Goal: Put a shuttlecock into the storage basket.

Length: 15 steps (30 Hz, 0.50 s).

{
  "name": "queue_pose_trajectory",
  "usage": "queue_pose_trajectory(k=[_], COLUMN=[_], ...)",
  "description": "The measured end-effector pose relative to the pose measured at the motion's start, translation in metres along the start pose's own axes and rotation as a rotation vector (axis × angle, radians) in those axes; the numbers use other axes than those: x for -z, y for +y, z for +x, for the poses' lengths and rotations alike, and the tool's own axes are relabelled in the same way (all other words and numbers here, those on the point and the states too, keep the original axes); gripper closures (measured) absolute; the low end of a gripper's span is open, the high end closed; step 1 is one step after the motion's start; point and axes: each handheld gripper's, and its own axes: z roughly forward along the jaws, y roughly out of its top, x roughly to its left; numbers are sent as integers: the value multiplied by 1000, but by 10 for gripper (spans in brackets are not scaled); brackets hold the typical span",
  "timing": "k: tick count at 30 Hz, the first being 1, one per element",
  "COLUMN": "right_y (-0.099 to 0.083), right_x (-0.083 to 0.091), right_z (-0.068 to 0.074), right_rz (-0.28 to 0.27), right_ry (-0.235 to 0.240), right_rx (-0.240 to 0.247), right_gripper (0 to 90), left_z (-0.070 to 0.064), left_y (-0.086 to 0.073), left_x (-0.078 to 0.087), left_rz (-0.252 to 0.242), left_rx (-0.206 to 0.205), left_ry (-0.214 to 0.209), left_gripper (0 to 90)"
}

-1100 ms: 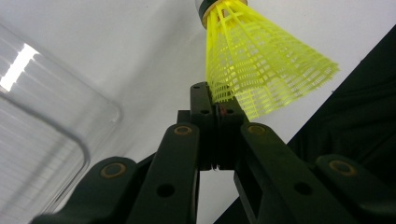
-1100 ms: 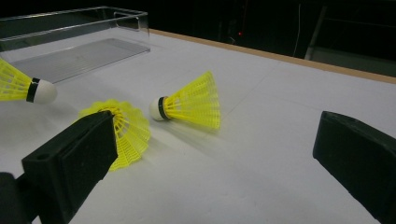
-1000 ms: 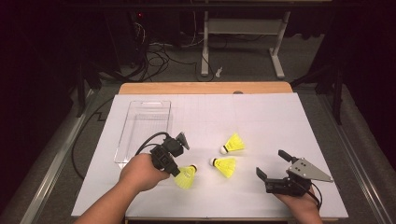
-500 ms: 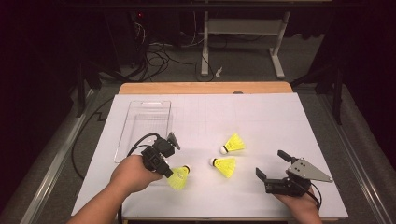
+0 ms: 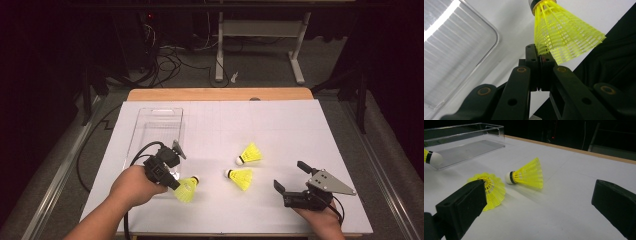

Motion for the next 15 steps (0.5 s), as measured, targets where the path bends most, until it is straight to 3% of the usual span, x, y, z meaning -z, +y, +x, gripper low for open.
queue_pose_trajectory(k=[15], right_y=[0], right_x=[0], right_z=[0], right_rz=[0], right_ry=[1], right_rx=[3], right_gripper=[3], left_z=[3], left_y=[-6], left_x=[15], left_rz=[-5], left_rx=[0], left_ry=[-28], left_gripper=[883])
